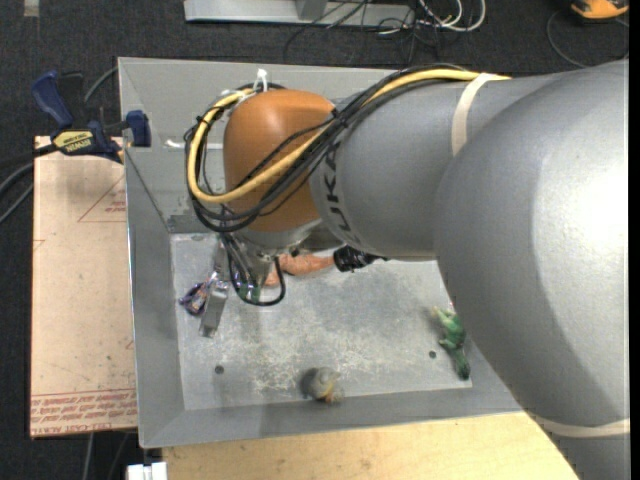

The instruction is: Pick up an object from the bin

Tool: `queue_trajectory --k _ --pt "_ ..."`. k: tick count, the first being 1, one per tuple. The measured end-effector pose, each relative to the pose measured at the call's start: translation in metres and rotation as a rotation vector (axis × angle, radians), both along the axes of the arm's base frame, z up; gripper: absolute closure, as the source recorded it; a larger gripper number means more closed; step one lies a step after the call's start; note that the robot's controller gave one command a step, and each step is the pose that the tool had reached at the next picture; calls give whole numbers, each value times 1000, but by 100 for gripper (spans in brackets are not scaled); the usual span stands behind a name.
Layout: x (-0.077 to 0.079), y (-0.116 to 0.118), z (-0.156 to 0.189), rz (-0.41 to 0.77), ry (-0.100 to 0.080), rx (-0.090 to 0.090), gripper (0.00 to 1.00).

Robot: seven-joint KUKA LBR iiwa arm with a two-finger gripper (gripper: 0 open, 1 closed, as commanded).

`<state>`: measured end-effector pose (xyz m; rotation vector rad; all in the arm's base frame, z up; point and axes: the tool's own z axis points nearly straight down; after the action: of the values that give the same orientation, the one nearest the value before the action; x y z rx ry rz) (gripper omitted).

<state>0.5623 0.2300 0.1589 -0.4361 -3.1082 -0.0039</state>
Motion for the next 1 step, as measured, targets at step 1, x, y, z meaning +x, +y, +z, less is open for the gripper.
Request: queue_trajectory --k 1 --pt "14 -11 -62 156 0 0 0"
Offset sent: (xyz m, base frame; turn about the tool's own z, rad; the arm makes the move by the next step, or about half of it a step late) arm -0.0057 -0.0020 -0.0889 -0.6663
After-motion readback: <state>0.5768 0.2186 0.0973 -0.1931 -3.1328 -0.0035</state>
